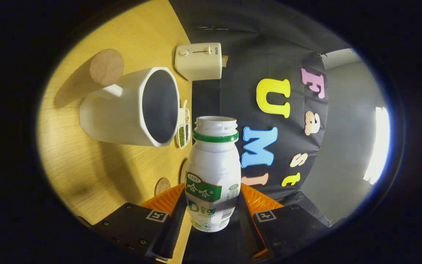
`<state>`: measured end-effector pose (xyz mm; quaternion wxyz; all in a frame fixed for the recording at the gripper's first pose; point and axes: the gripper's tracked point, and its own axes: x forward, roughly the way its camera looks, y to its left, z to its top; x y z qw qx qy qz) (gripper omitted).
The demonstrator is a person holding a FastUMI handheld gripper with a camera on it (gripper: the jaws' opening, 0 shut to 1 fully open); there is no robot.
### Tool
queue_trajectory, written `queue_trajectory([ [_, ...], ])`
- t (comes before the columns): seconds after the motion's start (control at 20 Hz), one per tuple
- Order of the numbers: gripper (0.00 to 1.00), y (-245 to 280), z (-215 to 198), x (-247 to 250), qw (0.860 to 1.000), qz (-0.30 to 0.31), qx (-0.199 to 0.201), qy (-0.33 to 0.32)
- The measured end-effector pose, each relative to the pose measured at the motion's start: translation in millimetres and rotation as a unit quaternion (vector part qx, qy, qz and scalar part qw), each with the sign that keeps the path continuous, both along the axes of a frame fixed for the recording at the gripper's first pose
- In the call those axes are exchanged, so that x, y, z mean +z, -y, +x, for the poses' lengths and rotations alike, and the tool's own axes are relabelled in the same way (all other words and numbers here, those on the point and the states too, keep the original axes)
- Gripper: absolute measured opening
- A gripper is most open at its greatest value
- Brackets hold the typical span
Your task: Take the bottle from table, then pour the juice into the cup, finally place the bottle on the coaster
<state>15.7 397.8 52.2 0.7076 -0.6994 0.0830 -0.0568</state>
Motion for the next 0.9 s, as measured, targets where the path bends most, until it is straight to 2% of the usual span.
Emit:
queue_trajectory([
  [0.5, 0.71, 1.7, -3.9, 7.1, 0.997, -0.064, -0.033, 0.007],
  [0.9, 0.71, 3.0, -5.2, 3.8, 0.996, -0.081, -0.042, 0.002],
])
